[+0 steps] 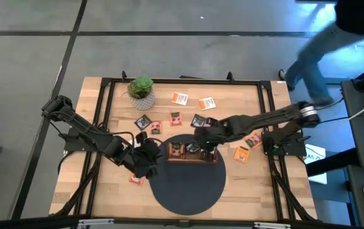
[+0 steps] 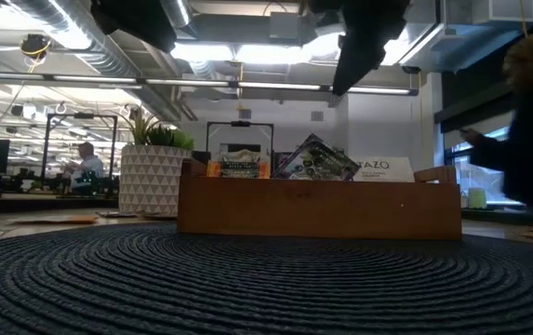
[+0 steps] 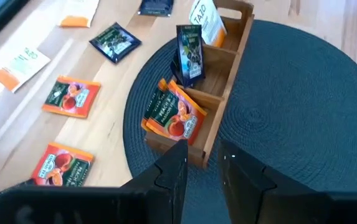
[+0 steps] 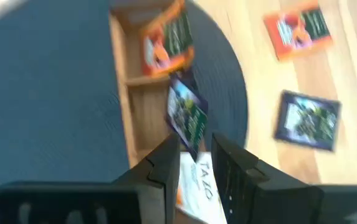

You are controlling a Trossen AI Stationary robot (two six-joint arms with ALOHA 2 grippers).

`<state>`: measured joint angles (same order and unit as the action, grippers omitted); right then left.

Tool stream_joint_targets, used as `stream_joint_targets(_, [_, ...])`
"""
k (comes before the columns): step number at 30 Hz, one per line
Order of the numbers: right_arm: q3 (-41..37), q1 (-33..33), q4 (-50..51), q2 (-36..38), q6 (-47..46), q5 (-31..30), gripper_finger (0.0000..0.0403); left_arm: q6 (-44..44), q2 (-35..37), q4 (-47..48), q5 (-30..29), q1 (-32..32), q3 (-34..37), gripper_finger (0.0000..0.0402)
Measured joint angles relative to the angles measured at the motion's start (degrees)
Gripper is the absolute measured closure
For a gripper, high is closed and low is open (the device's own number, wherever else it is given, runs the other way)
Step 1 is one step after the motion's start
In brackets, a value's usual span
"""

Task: Pick & Place Tea
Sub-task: Put the violet tea bag into the middle slot of the wooden organizer

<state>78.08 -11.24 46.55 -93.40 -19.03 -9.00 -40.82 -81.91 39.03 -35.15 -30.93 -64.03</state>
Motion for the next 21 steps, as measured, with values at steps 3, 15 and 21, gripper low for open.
stream_joint_targets(3, [-6.76, -0.72, -9.4, 4.17, -0.13, 0.93, 0.0311, -0.13, 0.0, -0.16, -1.52, -0.66, 0.0, 0.0318])
stream_joint_targets(15, [-19.79, -2.12, -22.34, 4.85, 2.26, 1.11, 0.031, -0.57, 0.0, -0.85, -1.79, -0.82, 0.0, 0.0318])
stream_joint_targets(21, [-21.17, -2.1, -23.72, 4.84, 2.61, -1.29, 0.031, -0.48, 0.0, -1.36, -1.84, -0.8, 0.0, 0.0317])
